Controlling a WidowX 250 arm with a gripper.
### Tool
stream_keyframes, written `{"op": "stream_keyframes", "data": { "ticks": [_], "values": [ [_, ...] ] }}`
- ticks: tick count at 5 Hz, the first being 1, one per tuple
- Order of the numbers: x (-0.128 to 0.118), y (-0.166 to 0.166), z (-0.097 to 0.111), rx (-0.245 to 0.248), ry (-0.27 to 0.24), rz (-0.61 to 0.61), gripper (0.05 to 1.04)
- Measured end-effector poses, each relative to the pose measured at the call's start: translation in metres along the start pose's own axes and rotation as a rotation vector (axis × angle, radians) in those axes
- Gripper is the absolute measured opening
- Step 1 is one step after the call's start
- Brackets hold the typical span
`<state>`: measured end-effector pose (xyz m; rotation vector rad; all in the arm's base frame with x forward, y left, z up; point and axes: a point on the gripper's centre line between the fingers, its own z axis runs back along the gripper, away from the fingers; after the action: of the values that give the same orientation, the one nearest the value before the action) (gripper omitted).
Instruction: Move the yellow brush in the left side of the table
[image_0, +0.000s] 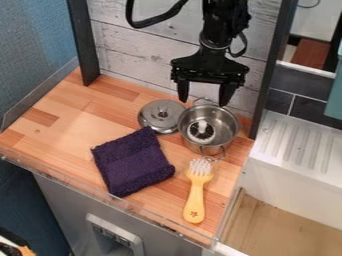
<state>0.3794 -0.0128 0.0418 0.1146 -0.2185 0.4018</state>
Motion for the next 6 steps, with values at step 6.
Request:
{"op": "stream_keyframes", "data": {
  "ticks": [6],
  "values": [
    [-0.107,-0.016,-0.018,0.045,0.054,-0.023,1.001]
  ]
}}
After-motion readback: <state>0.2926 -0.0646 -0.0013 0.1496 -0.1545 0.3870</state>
